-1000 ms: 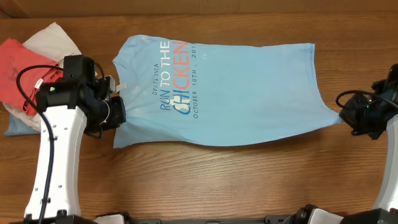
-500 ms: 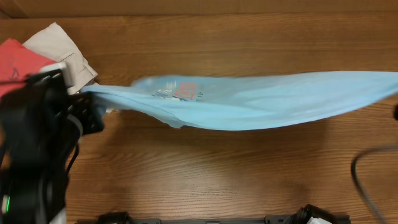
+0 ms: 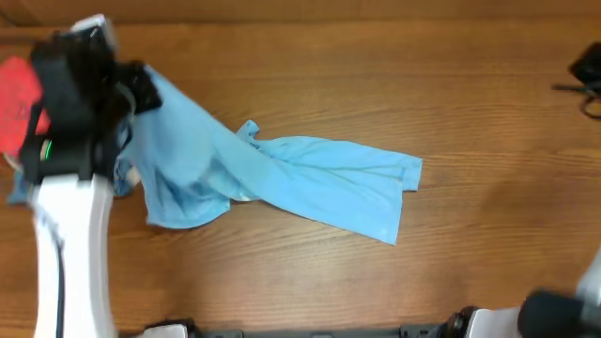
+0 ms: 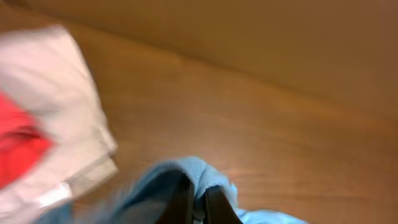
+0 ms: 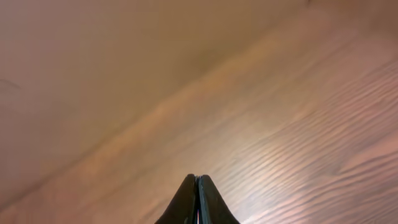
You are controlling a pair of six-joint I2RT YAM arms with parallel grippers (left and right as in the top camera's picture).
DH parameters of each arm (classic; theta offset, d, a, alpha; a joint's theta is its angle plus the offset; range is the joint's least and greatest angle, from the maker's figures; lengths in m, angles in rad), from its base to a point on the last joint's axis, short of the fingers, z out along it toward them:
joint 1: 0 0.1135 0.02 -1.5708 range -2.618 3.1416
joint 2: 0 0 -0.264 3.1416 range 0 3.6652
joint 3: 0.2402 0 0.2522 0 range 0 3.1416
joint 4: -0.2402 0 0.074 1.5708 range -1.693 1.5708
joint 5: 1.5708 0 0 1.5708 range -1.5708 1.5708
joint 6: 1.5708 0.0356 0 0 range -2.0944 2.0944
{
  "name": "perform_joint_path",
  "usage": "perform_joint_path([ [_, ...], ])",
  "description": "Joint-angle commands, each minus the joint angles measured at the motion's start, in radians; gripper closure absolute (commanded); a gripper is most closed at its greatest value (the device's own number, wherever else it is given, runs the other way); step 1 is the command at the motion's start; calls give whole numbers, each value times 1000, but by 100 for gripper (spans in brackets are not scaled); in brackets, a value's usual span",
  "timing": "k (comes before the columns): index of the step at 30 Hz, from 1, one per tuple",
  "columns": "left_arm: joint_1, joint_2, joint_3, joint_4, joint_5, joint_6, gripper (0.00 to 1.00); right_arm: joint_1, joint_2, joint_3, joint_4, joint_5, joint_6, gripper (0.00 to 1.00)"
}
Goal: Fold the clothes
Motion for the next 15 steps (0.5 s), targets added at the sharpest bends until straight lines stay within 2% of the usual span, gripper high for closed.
perform_joint_path([
  [1, -6, 193, 134, -75, 142, -12, 96, 3, 70, 6, -75, -153, -5, 96],
  [4, -6, 265, 156, -148, 140, 8, 96, 22, 116, 3, -236, -157, -95, 88],
  [6, -6, 290, 153, -179, 134, 26, 96, 56, 135, -16, -335, -156, -190, 78],
  [8, -6, 306, 153, -208, 134, 29, 96, 93, 139, -62, -397, -152, -214, 71],
  [11, -6, 315, 152, -242, 134, 48, 96, 153, 139, -171, -428, -153, -214, 67],
  [15, -6, 315, 151, -272, 133, 83, 96, 225, 139, -370, -387, -156, -208, 67],
])
